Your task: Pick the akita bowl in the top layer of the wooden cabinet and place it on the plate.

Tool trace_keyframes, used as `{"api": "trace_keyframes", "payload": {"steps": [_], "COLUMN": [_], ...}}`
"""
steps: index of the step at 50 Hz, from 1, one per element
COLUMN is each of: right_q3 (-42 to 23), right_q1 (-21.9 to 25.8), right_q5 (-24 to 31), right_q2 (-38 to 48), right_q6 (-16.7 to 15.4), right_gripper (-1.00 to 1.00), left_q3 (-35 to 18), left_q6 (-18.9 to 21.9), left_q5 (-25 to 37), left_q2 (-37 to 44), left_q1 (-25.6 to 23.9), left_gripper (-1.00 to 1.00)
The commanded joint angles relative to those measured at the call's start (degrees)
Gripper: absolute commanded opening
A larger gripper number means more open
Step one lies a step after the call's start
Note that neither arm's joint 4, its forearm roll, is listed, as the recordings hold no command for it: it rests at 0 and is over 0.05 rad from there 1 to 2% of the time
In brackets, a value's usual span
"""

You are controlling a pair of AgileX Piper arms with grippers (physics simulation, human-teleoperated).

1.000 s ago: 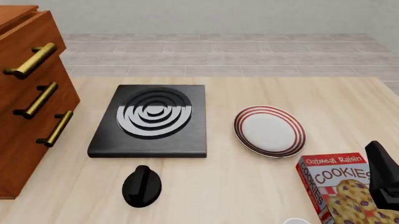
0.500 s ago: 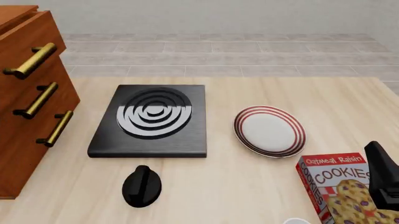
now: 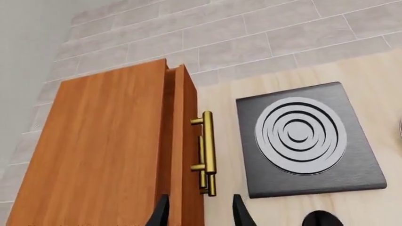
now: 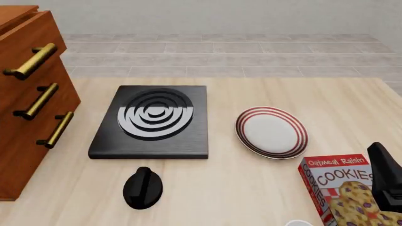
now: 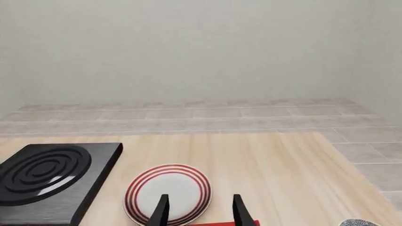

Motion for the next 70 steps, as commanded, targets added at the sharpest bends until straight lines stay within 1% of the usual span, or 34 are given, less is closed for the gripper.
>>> {"api": "trace_keyframes", "payload": {"steps": [1, 4, 6, 7, 9, 11, 15, 26, 28, 47, 56, 70], "right_q3": [-0.03, 0.00, 0.00, 0.01, 0.01, 0.02, 0.05, 0.03, 0.03, -0.05, -0.02, -0.03], "right_q1": [0.12, 0.06, 0.01, -0.02, -0.05, -0.04, -0.05, -0.09, -0.07, -0.04, 0.12, 0.13], "right_q5": [0.22, 0.19, 0.18, 0.17, 0.19, 0.20, 0.17, 0.08, 0.08, 0.13, 0.19, 0.16], "right_q2": [0.01, 0.01, 0.01, 0.01, 0.02, 0.02, 0.03, 0.03, 0.02, 0.01, 0.01, 0.00], "right_q6": [0.09, 0.19, 0.30, 0.33, 0.37, 0.40, 0.46, 0.48, 0.45, 0.38, 0.32, 0.26], "right_gripper": [1.00, 1.00, 1.00, 1.00, 1.00, 1.00, 1.00, 1.00, 1.00, 1.00, 1.00, 1.00], "left_q3": [1.03, 1.75, 2.46, 2.51, 2.72, 3.03, 4.30, 5.07, 6.06, 9.97, 10.80, 11.91], "left_q6": [1.03, 0.66, 1.12, 0.56, 1.40, 0.92, 1.34, -0.07, -0.25, 0.89, 1.12, 0.90], "left_q5": [0.75, 0.73, 0.36, 0.44, 0.03, 0.16, -0.17, -0.32, -0.66, -3.17, -3.74, -4.45], "left_q2": [1.64, 1.91, 2.00, 2.59, 2.78, 3.10, 3.10, 3.88, 3.72, 3.44, 3.49, 3.46], "left_q1": [2.03, 1.91, 2.21, 2.48, 3.01, 3.02, 3.24, 3.42, 3.15, 5.30, 6.77, 7.30], "left_gripper": [1.00, 1.00, 1.00, 1.00, 1.00, 1.00, 1.00, 1.00, 1.00, 1.00, 1.00, 1.00]}}
